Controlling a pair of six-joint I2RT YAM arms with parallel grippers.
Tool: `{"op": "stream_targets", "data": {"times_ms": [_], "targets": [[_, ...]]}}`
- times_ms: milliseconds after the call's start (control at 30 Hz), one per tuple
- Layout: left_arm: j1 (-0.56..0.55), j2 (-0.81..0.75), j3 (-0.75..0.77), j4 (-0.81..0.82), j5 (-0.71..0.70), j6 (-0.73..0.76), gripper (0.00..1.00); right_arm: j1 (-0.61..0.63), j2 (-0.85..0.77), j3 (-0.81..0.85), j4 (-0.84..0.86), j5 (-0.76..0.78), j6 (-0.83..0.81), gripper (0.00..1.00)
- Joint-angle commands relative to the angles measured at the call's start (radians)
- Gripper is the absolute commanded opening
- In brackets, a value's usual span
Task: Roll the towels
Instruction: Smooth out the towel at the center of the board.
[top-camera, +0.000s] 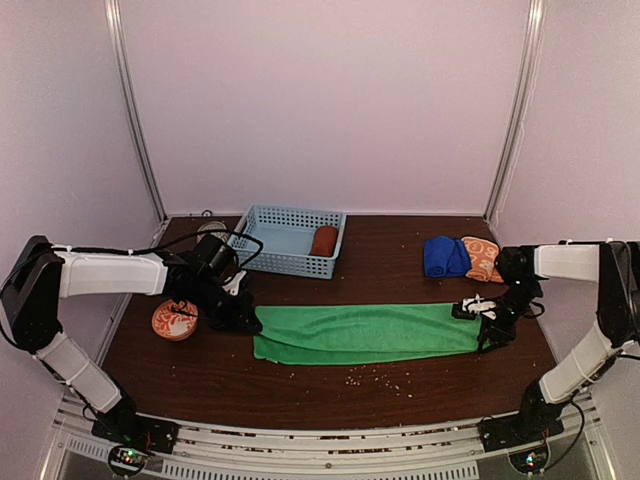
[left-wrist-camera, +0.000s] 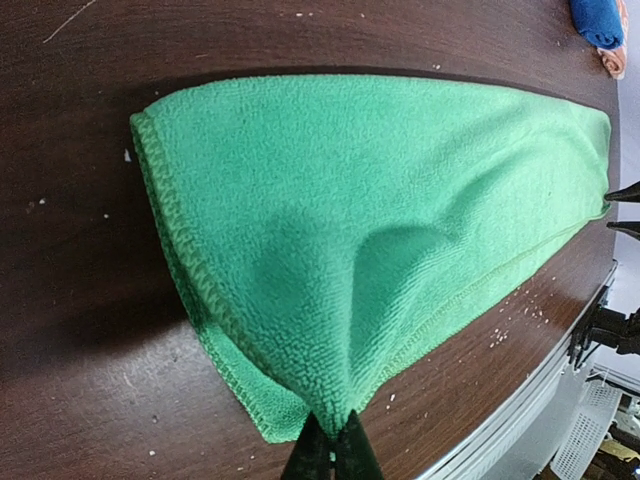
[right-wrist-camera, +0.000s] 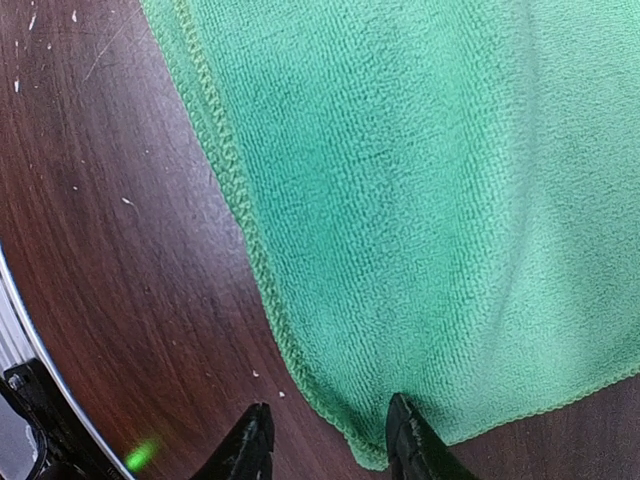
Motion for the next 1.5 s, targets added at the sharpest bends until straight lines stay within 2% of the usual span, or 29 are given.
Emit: {"op": "stream_targets", "data": {"times_ms": [0,167,467,533,1033,1467], "targets": [[-0.006,-0.013,0.021,0.008,0.006,0.014,0.01,0.019,0.003,0.001,-0.004,0.038,0.002,0.38],[-0.005,-0.014,0.014,0.007,0.002,0.019,0.00,0.026,0.013,-0.007,-0.003,0.076,0.009,0.33],[-0.005,-0.007,0.012,0.002,-0.004,0.025,0.00,0.026,-0.029,0.009,-0.028,0.147,0.007,0.06],[-0.005,-0.008,0.012,0.000,-0.004,0.026,0.00,0.026,-0.035,0.024,-0.035,0.149,0.006,0.03],[-0.005,-0.035,0.027,-0.016,0.041,0.019,0.00,0.005,-0.089,0.138,-0.066,0.244,-0.016,0.00],[-0.006,-0.082,-0.111,-0.020,0.122,0.015,0.00,-0.002,-0.144,0.035,-0.071,0.266,-0.052,0.00]]}}
